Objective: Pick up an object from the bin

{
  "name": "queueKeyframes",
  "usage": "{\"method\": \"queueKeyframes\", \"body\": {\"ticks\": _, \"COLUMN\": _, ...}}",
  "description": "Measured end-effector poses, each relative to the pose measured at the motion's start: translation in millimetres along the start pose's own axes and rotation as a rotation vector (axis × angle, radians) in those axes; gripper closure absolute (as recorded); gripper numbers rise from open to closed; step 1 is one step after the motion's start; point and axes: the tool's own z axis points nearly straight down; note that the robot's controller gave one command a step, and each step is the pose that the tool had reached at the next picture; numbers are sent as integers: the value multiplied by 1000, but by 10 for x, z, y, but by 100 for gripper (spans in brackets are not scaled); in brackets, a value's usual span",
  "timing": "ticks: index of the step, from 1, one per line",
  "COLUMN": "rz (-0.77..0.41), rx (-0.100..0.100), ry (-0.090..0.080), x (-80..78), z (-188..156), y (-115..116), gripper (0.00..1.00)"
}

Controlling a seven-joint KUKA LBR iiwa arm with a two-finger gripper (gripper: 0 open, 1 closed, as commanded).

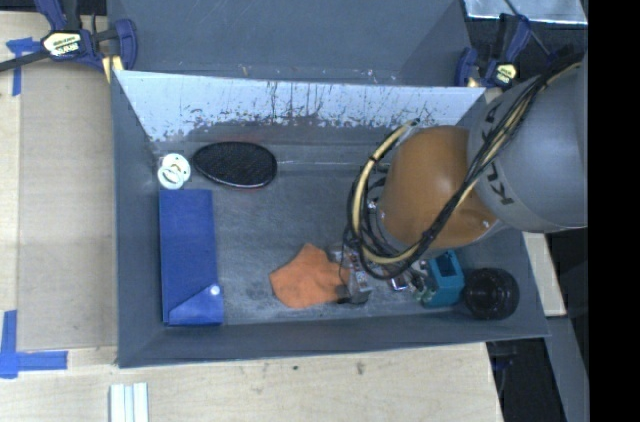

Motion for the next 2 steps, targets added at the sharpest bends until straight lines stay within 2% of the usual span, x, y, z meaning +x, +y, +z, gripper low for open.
{"method": "queueKeyframes", "body": {"ticks": 1, "rz": 1, "rx": 1, "ry": 2, "x": -281, "z": -124, "y": 230, "gripper": 100}}
{"method": "queueKeyframes", "body": {"ticks": 2, "rz": -18, "rx": 1, "ry": 2, "x": -187, "z": -175, "y": 186, "gripper": 0}}
